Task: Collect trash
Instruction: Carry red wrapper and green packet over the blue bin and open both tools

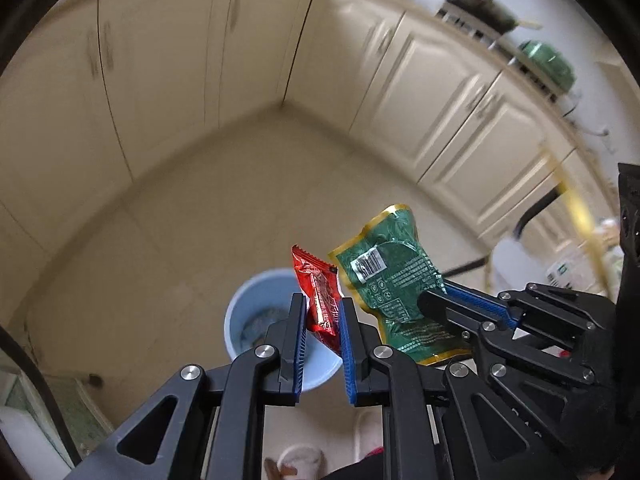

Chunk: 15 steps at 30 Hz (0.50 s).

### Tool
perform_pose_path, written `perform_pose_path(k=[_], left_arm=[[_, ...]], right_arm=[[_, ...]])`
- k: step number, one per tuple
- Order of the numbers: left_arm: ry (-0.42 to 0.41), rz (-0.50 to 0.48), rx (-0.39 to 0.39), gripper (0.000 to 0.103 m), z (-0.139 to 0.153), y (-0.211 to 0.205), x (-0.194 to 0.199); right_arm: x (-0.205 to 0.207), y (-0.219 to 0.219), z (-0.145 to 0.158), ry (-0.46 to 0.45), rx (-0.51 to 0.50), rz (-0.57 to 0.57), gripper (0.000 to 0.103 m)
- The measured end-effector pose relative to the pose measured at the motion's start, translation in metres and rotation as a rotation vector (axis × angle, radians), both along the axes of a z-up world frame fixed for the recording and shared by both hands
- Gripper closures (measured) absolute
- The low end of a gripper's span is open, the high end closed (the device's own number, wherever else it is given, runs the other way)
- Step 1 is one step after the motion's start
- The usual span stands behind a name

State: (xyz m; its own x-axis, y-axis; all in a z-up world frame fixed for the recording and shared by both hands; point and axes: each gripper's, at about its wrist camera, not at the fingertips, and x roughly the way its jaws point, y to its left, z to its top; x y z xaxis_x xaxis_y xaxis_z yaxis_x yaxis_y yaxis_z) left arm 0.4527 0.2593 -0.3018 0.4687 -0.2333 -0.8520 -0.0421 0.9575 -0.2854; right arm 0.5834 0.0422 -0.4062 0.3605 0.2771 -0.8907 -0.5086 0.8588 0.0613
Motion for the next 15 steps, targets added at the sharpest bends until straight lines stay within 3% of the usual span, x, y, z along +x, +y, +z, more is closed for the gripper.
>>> perform_pose_path(k=[7,13,15], left_arm=[[0.159,-0.008,-0.008,0.089,-0.077,0.010,0.065],[0.238,0.024,0.035,0.060,-0.107,0.009,0.115],[0.246,0.034,0.034,0.057,-0.115,0.002,0.121]], right_arm=[[0.044,-0.004,-0.094,0.177,-0.017,-0.025,0.097],[0.063,-0.016,-0.135,0.244,-0.024,-0.047,0.097],[0.065,-0.014,-0.140,0.249,-0.024,-0.050,0.096]])
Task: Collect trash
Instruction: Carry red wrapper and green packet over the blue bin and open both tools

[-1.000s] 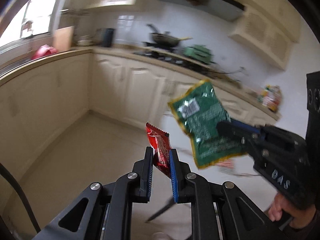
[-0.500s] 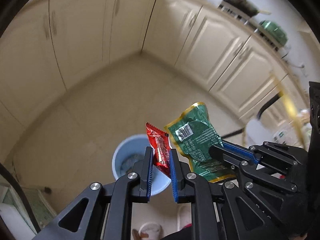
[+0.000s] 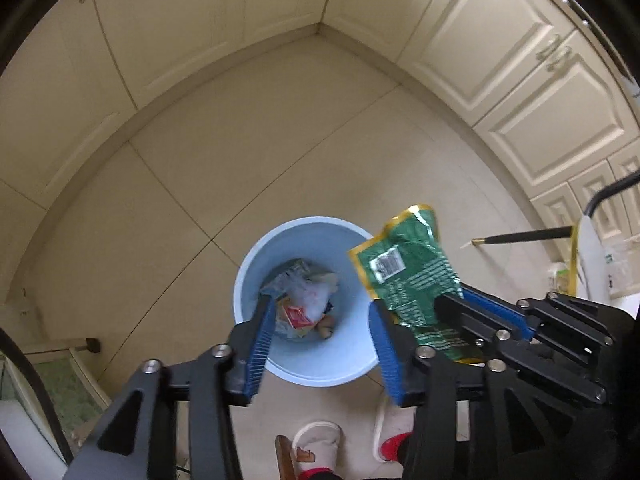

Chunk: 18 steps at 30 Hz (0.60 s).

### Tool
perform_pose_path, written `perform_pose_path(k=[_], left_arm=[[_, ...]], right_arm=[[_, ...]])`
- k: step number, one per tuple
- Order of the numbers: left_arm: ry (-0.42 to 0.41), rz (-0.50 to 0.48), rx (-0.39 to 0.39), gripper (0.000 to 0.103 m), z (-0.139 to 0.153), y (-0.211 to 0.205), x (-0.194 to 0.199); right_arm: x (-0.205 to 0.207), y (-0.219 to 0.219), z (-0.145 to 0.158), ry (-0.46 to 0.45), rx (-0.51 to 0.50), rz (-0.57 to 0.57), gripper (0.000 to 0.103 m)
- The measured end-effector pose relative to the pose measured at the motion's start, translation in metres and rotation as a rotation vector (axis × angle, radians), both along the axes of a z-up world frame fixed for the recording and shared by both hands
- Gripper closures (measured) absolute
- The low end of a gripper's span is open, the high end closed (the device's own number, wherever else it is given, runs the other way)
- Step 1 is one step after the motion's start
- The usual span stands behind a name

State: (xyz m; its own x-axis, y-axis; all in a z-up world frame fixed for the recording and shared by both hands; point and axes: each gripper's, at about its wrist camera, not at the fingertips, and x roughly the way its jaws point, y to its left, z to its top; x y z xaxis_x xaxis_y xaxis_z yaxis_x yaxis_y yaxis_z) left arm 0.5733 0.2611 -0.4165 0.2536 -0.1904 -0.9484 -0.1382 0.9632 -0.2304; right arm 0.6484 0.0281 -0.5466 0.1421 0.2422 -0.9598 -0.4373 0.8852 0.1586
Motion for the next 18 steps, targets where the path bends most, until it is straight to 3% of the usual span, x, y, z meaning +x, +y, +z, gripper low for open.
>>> perform_pose_path(k=[5,7,14,18], left_arm=[[0.003,0.044,0.004,0.054,0.007,-0.007,0.006],[-0.005,0.052,0.023,0.053,0.013,-0.003,0.005],[-0.070,0.099,0.050,0.047,0.058,-0.005,-0.024],[-0.119,0.103,0.063,0.044,0.092,-0.016,-0.041]], right_arm=[[-0.001,0.001,-0.004,0.008,0.020,-0.006,0.091],[-0.003,0.005,-0.001,0.000,0.019,-0.004,0.084],[-0.016,0.012,0.039,-0.067,0.033,-0.003,0.078],[-0.031,0.013,0.078,-0.129,0.028,-0.021,0.055]])
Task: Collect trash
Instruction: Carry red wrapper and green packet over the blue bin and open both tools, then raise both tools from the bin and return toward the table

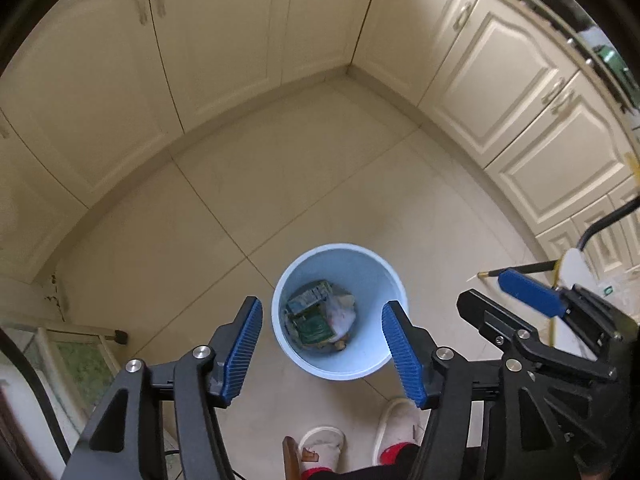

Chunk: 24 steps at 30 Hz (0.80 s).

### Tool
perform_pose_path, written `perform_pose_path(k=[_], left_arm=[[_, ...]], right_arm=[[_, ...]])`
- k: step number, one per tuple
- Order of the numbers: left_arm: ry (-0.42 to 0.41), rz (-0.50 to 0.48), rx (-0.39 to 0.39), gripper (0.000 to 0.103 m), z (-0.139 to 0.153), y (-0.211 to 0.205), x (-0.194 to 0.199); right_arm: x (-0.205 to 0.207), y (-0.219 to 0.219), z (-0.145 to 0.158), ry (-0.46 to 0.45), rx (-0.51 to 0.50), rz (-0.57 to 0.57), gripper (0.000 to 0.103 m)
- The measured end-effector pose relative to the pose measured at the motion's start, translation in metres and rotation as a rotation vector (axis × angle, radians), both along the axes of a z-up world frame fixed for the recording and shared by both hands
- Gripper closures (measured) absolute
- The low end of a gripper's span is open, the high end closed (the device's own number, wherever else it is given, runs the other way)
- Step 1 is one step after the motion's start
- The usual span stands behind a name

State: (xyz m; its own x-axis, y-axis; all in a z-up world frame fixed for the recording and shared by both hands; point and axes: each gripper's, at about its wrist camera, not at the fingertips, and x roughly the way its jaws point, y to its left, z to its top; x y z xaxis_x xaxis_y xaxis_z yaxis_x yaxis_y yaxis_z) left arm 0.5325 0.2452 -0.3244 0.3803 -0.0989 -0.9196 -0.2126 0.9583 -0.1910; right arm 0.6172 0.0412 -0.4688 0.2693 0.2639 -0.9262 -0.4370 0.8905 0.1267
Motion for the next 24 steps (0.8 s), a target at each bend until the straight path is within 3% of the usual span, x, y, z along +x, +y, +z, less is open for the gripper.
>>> perform_pose_path(k=[4,6,8,10,13,17,19,24], left_arm=[[-0.075,0.011,0.038,0.044,0.040,-0.007,-0.027],[-0.123,0.021,0.056,0.044,0.063,-0.013,-0.040],[-0.182,0.032,0.079,0.040,0.089,-0.023,-0.057],[-0.242,0.037,0.109,0.039,0.112,-0.038,-0.076],[-0.347,0.041,0.143,0.036,0.148,-0.060,-0.099],[-0.474,0.038,0.170,0.027,0.184,-0.100,-0.130],[-0.550,0.024,0.185,0.026,0.207,-0.123,-0.147],[-0.680,-0.011,0.207,0.023,0.224,-0.178,-0.201]], right_arm=[[-0.021,0.000,0.051,-0.085,-0.013,-0.008,0.044],[-0.033,-0.003,0.074,-0.118,-0.032,-0.021,0.026],[-0.051,-0.006,0.104,-0.174,-0.034,-0.033,0.019],[-0.069,-0.010,0.132,-0.226,-0.017,-0.030,0.018],[-0.100,-0.018,0.174,-0.318,-0.021,-0.045,0.008],[-0.134,-0.035,0.223,-0.431,-0.016,-0.086,0.000],[-0.151,-0.044,0.249,-0.497,-0.016,-0.111,0.000],[-0.197,-0.071,0.309,-0.652,-0.021,-0.176,0.000]])
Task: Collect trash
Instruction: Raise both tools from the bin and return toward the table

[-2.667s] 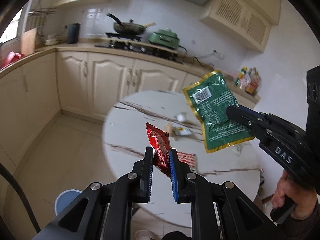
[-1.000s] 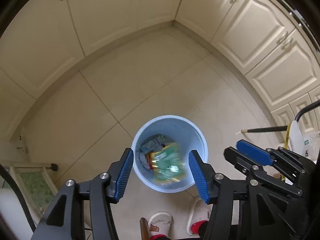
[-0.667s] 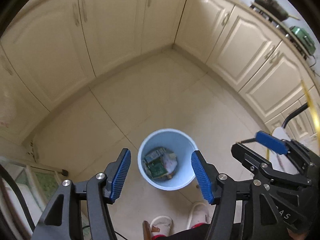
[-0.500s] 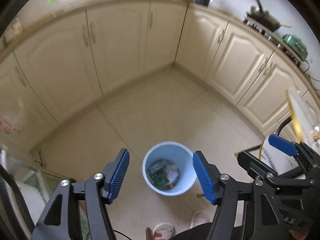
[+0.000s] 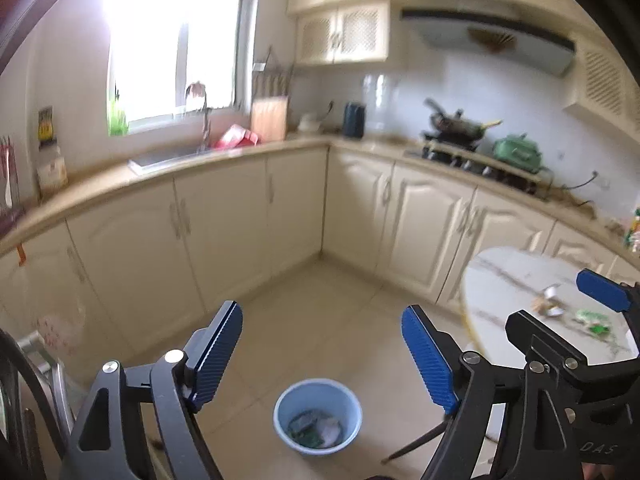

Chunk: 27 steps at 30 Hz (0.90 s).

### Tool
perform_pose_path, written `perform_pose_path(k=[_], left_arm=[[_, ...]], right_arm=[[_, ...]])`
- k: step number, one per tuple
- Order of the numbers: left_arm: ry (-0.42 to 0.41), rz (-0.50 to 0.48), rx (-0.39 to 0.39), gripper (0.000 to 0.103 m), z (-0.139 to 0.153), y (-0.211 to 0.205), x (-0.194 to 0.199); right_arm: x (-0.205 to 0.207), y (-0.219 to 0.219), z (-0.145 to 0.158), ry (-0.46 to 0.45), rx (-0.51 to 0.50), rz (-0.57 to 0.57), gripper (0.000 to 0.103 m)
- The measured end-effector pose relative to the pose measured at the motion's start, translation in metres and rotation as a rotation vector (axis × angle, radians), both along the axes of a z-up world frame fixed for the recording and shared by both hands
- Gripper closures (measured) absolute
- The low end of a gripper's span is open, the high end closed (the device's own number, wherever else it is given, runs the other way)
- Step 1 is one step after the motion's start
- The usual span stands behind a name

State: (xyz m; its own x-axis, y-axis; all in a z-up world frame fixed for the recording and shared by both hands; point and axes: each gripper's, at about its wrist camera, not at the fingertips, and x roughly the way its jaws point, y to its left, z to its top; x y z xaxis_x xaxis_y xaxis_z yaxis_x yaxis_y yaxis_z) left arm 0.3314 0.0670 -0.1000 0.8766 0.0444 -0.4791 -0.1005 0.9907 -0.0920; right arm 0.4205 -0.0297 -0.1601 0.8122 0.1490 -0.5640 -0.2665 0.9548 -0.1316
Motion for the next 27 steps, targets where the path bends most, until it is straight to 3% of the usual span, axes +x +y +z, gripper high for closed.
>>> perform_pose_path(k=[5,11,16,20,27], left_arm=[[-0.194,-0.008,0.057,0.014,0.005,-0.048,-0.063],[-0.309,-0.040,0.068,0.012,0.003,-0.105,-0.097],[-0.383,-0.077,0.065,0.009,-0.030,-0.131,-0.124],[-0.421,-0.114,0.069,0.009,-0.057,-0.097,-0.176],[-0.431,-0.175,0.070,0.005,-0.062,-0.115,-0.171]], right_arm=[[-0.051,-0.028,0.050,-0.128,0.025,-0.054,0.000],[-0.100,-0.062,0.087,-0.245,0.043,-0.145,0.000],[-0.130,-0.091,0.105,-0.320,0.042,-0.216,0.000],[-0.143,-0.114,0.109,-0.353,0.049,-0.278,0.000],[-0.161,-0.161,0.111,-0.401,0.045,-0.390,0.000]])
